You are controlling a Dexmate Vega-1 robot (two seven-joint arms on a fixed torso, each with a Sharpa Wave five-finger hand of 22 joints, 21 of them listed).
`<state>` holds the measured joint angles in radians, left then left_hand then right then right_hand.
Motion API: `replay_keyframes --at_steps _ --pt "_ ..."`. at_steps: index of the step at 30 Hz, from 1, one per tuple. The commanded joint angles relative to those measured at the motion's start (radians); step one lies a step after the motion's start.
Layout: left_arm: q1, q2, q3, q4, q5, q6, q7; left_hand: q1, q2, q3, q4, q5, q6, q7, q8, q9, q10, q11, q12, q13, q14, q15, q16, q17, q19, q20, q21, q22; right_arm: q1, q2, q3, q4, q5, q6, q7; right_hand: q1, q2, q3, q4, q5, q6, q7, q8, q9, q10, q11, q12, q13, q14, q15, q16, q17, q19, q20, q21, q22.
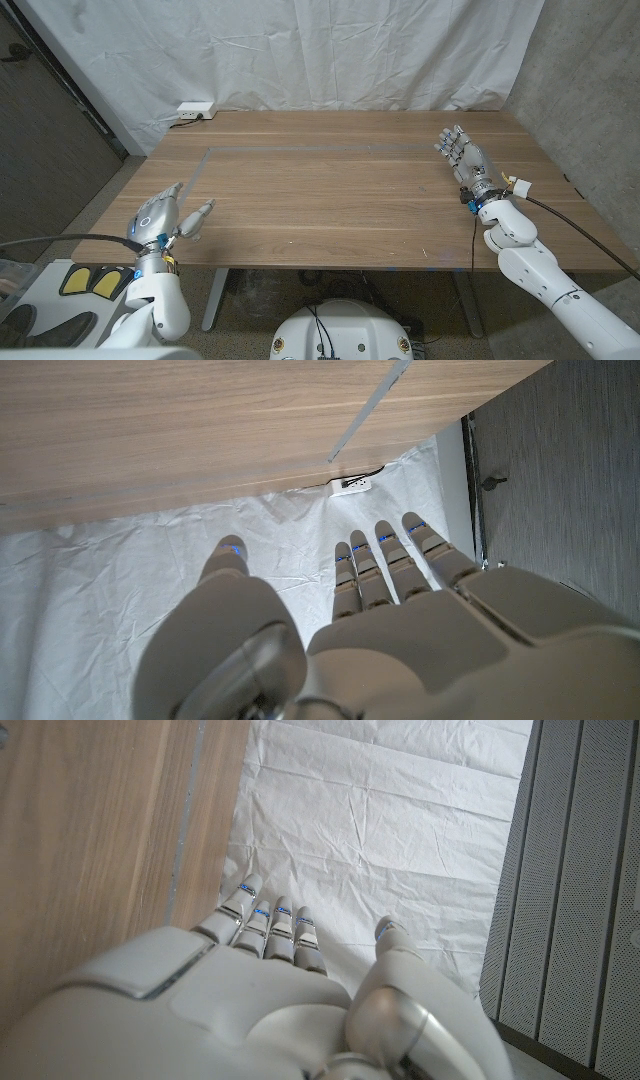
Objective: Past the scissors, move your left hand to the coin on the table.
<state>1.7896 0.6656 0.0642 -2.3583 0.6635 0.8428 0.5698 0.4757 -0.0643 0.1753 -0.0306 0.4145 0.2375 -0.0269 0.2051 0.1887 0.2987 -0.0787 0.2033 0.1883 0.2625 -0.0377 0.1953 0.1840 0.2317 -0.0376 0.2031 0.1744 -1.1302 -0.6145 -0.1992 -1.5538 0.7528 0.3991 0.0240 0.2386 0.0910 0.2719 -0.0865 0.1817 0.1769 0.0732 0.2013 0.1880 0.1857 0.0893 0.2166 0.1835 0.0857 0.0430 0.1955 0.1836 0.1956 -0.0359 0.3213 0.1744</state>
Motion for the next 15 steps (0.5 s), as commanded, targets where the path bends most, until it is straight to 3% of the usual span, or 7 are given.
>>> replay_keyframes --at_steps 1,15 --pt "-0.061 0.08 0.026 0.038 -0.04 0.039 -0.019 0.01 0.001 0.002 -0.005 0.006 0.002 -0.003 0.001 0.001 -0.001 -0.004 0.0 0.005 -0.006 -0.049 -0.005 0.002 0.0 -0.034 -0.001 0.005 0.0 0.004 -0.003 -0.003 -0.006 -0.002 -0.014 -0.006 -0.001 -0.004 0.0 0.002 0.009 -0.001 -0.005 0.002 0.007 -0.003 -0.002 0.002 0.003 0.002 -0.006 0.004 0.011 -0.01 -0.001 0.006" --pt "-0.116 0.152 0.079 0.062 -0.068 0.119 -0.034 0.015 0.0 0.0 -0.007 0.009 0.004 -0.006 0.001 0.001 0.0 -0.006 0.0 0.005 -0.005 -0.048 -0.005 0.002 -0.001 -0.036 -0.002 0.005 -0.007 0.003 -0.001 -0.009 -0.012 -0.007 -0.032 -0.007 -0.001 -0.004 0.0 0.002 0.01 -0.002 -0.005 0.002 0.009 -0.003 -0.002 0.002 0.003 0.003 -0.006 0.004 0.012 -0.01 -0.006 0.006"
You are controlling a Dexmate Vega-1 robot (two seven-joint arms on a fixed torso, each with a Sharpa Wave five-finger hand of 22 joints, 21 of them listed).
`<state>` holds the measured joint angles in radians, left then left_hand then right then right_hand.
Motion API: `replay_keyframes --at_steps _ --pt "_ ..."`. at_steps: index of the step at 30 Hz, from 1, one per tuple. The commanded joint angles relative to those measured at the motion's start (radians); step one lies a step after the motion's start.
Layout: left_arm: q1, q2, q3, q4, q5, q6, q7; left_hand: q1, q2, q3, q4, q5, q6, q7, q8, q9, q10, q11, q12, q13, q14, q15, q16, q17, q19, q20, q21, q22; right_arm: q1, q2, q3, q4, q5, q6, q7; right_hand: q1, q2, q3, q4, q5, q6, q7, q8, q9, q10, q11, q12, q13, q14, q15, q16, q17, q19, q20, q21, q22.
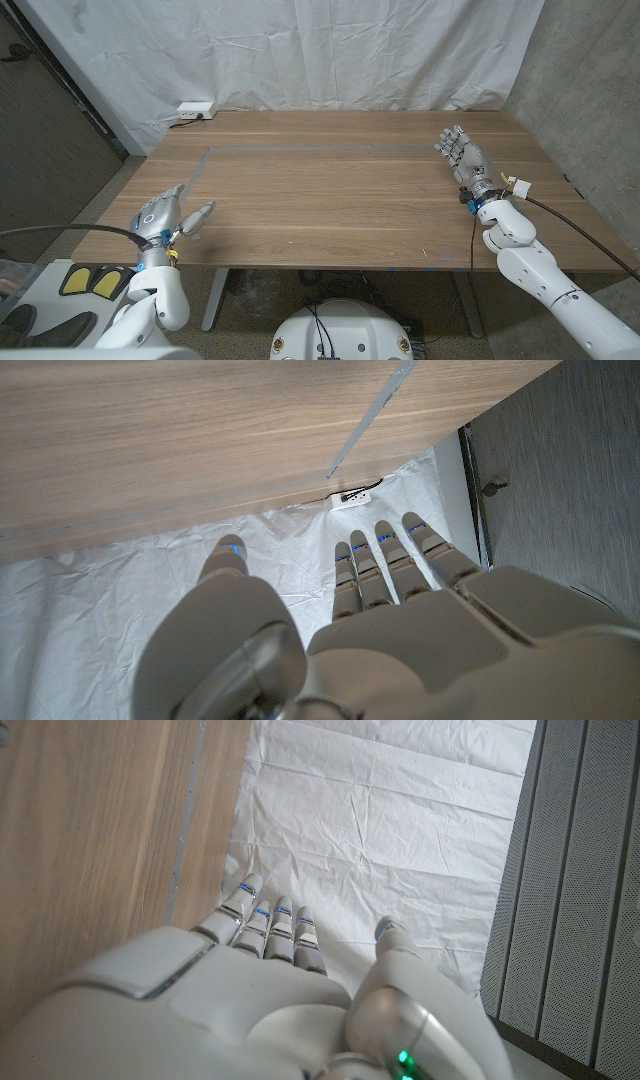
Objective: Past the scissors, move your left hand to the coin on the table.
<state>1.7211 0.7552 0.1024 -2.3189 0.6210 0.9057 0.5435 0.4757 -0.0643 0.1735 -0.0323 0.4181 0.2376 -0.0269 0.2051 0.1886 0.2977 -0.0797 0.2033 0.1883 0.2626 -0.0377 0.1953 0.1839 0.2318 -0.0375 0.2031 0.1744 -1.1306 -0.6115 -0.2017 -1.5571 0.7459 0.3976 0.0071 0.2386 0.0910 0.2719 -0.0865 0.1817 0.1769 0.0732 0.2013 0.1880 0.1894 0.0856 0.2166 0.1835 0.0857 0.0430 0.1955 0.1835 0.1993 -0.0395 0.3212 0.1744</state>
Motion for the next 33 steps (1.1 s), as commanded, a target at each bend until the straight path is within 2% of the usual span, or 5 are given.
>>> replay_keyframes --at_steps 1,12,20,28,33 --pt "-0.05 0.065 0.042 0.022 -0.03 0.059 -0.008 0.015 0.0 0.002 -0.006 0.006 0.004 -0.007 0.001 0.002 0.002 -0.005 0.0 0.005 -0.005 -0.048 -0.004 0.002 -0.001 -0.036 -0.002 0.005 -0.007 0.001 0.002 -0.005 -0.005 -0.005 -0.015 -0.007 -0.001 -0.004 0.0 0.002 0.01 -0.002 -0.005 0.002 0.005 0.001 -0.002 0.002 0.002 0.003 -0.006 0.004 0.009 -0.006 -0.006 0.006" --pt "-0.09 0.125 0.101 0.008 -0.047 0.168 -0.023 0.018 -0.001 0.0 -0.007 0.008 0.004 -0.007 0.0 0.002 0.002 -0.007 0.0 0.005 -0.007 -0.049 -0.005 0.002 -0.003 -0.037 -0.002 0.005 -0.005 0.003 0.004 0.005 0.005 0.003 0.0 -0.008 -0.001 -0.004 0.0 0.002 0.01 -0.002 -0.005 0.002 0.005 0.0 -0.002 0.002 0.004 0.004 -0.005 0.004 0.009 -0.006 -0.009 0.006" --pt "-0.096 0.139 0.106 0.016 -0.09 0.176 0.004 0.02 -0.001 -0.001 -0.008 0.009 0.002 -0.008 -0.001 0.002 -0.001 -0.008 -0.001 0.006 -0.008 -0.052 -0.005 0.002 -0.005 -0.038 -0.003 0.005 -0.005 0.002 0.001 0.001 -0.001 -0.003 -0.006 -0.009 -0.001 -0.004 0.0 0.002 0.011 -0.001 -0.005 0.002 0.006 0.001 -0.002 0.002 0.003 0.003 -0.006 0.004 0.01 -0.005 -0.012 0.006" --pt "-0.168 0.201 0.19 0.008 -0.108 0.267 -0.029 0.029 0.001 -0.001 -0.011 0.013 -0.018 -0.014 -0.009 0.002 -0.018 -0.011 -0.007 0.006 -0.024 -0.056 -0.01 0.002 -0.012 -0.034 -0.005 0.005 -0.006 0.004 0.002 0.0 0.001 0.001 -0.004 -0.009 -0.001 -0.004 0.0 0.003 0.01 -0.001 -0.005 0.002 0.005 0.0 -0.002 0.002 0.003 0.002 -0.006 0.004 0.011 -0.005 -0.014 0.006" --pt "-0.19 0.218 0.215 0.009 -0.135 0.287 -0.019 0.033 0.002 -0.001 -0.013 0.015 -0.027 -0.015 -0.012 0.002 -0.027 -0.01 -0.01 0.006 -0.032 -0.053 -0.012 0.002 -0.019 -0.034 -0.008 0.005 -0.007 0.005 0.003 0.002 0.003 0.005 -0.003 -0.009 -0.001 -0.005 -0.001 0.003 0.01 -0.002 -0.005 0.002 0.006 0.0 -0.002 0.002 0.003 0.003 -0.006 0.003 0.012 -0.005 -0.016 0.006"
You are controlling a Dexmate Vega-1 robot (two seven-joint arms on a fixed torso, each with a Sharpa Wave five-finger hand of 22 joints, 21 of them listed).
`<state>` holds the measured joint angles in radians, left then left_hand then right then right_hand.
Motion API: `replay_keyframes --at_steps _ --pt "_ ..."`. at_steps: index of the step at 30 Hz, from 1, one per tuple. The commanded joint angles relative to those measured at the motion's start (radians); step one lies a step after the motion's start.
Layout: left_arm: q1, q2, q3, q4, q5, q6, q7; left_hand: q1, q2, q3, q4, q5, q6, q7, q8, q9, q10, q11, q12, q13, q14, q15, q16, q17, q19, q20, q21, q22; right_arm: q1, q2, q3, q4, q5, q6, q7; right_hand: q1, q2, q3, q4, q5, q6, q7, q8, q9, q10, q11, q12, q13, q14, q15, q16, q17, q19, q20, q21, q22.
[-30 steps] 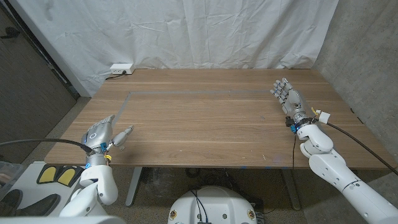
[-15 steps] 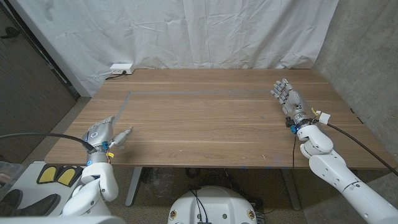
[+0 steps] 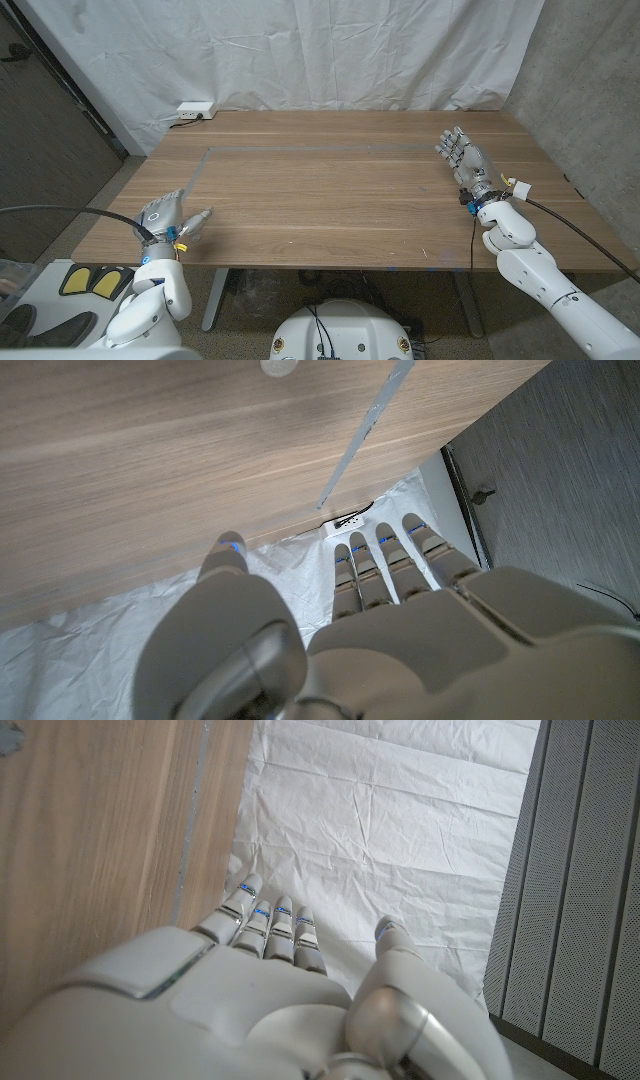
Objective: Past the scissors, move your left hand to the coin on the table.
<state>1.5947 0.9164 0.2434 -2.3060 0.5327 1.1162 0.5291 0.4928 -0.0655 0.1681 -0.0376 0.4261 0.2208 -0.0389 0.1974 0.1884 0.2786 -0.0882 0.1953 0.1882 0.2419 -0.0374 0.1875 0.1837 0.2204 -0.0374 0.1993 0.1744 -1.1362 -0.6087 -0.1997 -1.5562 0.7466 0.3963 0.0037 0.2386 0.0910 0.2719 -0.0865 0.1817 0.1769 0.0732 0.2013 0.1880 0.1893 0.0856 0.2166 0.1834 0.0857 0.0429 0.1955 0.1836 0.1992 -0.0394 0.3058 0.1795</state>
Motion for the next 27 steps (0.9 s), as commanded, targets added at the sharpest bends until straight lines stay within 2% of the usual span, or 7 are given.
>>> replay_keyframes --at_steps 1,10,20,27 --pt "-0.066 0.059 0.077 -0.002 -0.053 0.075 0.0 0.017 0.003 0.004 -0.008 0.007 -0.011 -0.003 -0.004 0.002 -0.008 -0.002 -0.002 0.006 -0.012 -0.052 -0.004 0.002 -0.008 -0.035 -0.004 0.005 -0.001 0.003 0.001 0.002 0.002 0.007 0.002 -0.009 -0.001 -0.005 -0.001 0.003 0.01 -0.002 -0.005 0.002 0.006 0.0 -0.002 0.002 0.003 0.003 -0.006 0.003 0.012 -0.004 -0.001 0.001" --pt "-0.13 0.084 0.154 0.021 -0.102 0.104 0.003 0.021 0.005 0.004 -0.01 0.008 -0.016 -0.003 -0.005 0.002 -0.015 -0.001 -0.003 0.006 -0.02 -0.052 -0.005 0.002 -0.015 -0.032 -0.006 0.005 -0.001 0.002 -0.002 -0.009 -0.008 0.0 -0.013 -0.01 -0.001 -0.004 -0.001 0.003 0.01 -0.002 -0.005 0.002 0.007 0.0 -0.002 0.002 0.003 0.004 -0.007 0.003 0.013 -0.005 -0.004 0.001" --pt "-0.152 0.098 0.175 0.049 -0.162 0.081 0.035 0.024 0.006 0.004 -0.011 0.009 -0.018 -0.006 -0.004 0.002 -0.018 -0.001 -0.003 0.006 -0.025 -0.053 -0.005 0.003 -0.019 -0.033 -0.006 0.005 0.001 0.0 -0.008 -0.021 -0.019 -0.01 -0.026 -0.009 0.0 -0.004 -0.001 0.003 0.01 -0.001 -0.005 0.002 0.007 0.0 -0.003 0.002 0.003 0.003 -0.007 0.003 0.015 -0.006 -0.007 0.001" --pt "-0.146 0.101 0.173 0.063 -0.198 0.061 0.066 0.027 0.007 0.003 -0.011 0.01 -0.02 -0.009 -0.004 0.003 -0.02 -0.004 -0.002 0.006 -0.026 -0.053 -0.004 0.003 -0.021 -0.034 -0.006 0.005 -0.008 -0.009 -0.008 -0.047 -0.027 -0.025 -0.043 -0.01 -0.001 -0.004 -0.002 0.003 0.01 -0.002 -0.005 0.002 0.007 0.002 -0.003 0.002 0.003 0.002 -0.007 0.003 0.014 -0.005 -0.01 0.001"
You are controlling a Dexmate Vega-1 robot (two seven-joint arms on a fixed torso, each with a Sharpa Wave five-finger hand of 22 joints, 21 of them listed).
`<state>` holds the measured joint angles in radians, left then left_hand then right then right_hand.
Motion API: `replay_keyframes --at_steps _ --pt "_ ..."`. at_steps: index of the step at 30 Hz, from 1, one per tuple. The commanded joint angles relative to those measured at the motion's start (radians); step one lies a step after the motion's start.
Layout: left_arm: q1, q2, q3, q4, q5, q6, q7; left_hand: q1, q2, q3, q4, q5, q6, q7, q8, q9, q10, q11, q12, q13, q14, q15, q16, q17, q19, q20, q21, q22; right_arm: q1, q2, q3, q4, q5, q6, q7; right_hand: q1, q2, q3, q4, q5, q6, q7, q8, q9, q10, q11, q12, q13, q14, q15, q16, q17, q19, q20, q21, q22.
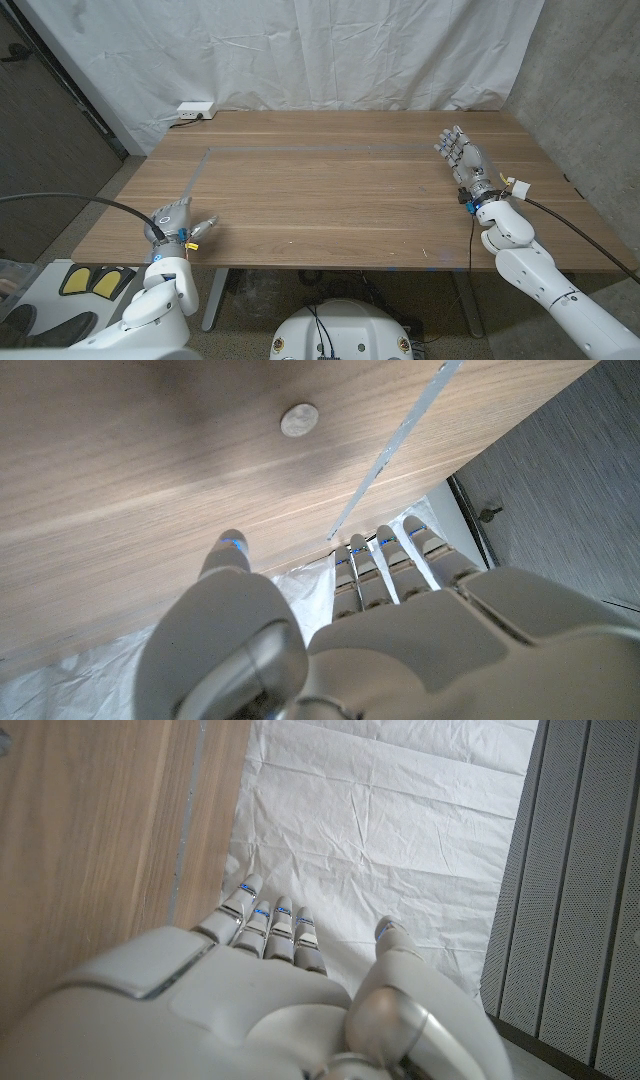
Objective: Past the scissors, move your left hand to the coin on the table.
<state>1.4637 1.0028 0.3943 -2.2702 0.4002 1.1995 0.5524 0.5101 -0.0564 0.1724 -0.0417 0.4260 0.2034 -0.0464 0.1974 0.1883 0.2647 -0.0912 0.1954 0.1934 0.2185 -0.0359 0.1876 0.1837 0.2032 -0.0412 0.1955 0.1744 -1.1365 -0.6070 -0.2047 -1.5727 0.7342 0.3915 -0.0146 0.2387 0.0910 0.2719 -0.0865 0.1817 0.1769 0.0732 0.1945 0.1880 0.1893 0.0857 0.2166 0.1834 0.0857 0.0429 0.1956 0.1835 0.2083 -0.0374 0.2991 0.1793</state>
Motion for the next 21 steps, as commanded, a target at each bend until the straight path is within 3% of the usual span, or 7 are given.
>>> replay_keyframes --at_steps 1,11,21 --pt "-0.012 0.013 0.019 0.031 -0.07 -0.029 0.049 0.01 -0.002 -0.001 -0.008 0.01 -0.003 -0.001 -0.004 0.003 -0.006 -0.002 -0.002 0.001 -0.003 -0.055 -0.004 0.003 -0.004 -0.029 -0.002 0.005 -0.008 -0.011 -0.003 -0.033 -0.014 -0.017 -0.022 -0.01 -0.001 -0.004 -0.002 0.003 0.01 -0.002 0.002 0.002 0.007 0.002 -0.003 0.002 0.003 0.003 -0.007 0.003 0.005 -0.007 -0.003 0.002" --pt "0.004 0.015 0.005 0.046 -0.11 -0.058 0.084 0.013 -0.001 -0.002 -0.008 0.011 -0.002 -0.001 -0.003 0.003 -0.005 0.0 0.0 0.001 -0.004 -0.054 -0.003 0.003 -0.008 -0.03 -0.002 0.005 -0.021 -0.025 0.002 -0.084 -0.031 -0.038 -0.054 -0.01 0.0 -0.004 -0.002 0.003 0.01 -0.002 0.001 0.002 0.007 0.0 -0.003 0.002 0.003 0.004 -0.007 0.003 0.007 -0.007 -0.006 0.002" --pt "0.018 0.027 -0.007 0.027 -0.13 -0.052 0.107 0.015 0.0 -0.002 -0.009 0.012 -0.001 0.0 -0.002 0.003 -0.006 0.0 0.0 0.001 -0.004 -0.054 -0.002 0.003 -0.01 -0.028 -0.002 0.005 -0.021 -0.017 -0.002 -0.079 -0.028 -0.028 -0.044 -0.009 0.0 -0.004 -0.003 0.003 0.01 -0.001 0.001 0.002 0.005 0.001 -0.004 0.002 0.003 0.004 -0.007 0.003 0.008 -0.006 -0.009 0.002"
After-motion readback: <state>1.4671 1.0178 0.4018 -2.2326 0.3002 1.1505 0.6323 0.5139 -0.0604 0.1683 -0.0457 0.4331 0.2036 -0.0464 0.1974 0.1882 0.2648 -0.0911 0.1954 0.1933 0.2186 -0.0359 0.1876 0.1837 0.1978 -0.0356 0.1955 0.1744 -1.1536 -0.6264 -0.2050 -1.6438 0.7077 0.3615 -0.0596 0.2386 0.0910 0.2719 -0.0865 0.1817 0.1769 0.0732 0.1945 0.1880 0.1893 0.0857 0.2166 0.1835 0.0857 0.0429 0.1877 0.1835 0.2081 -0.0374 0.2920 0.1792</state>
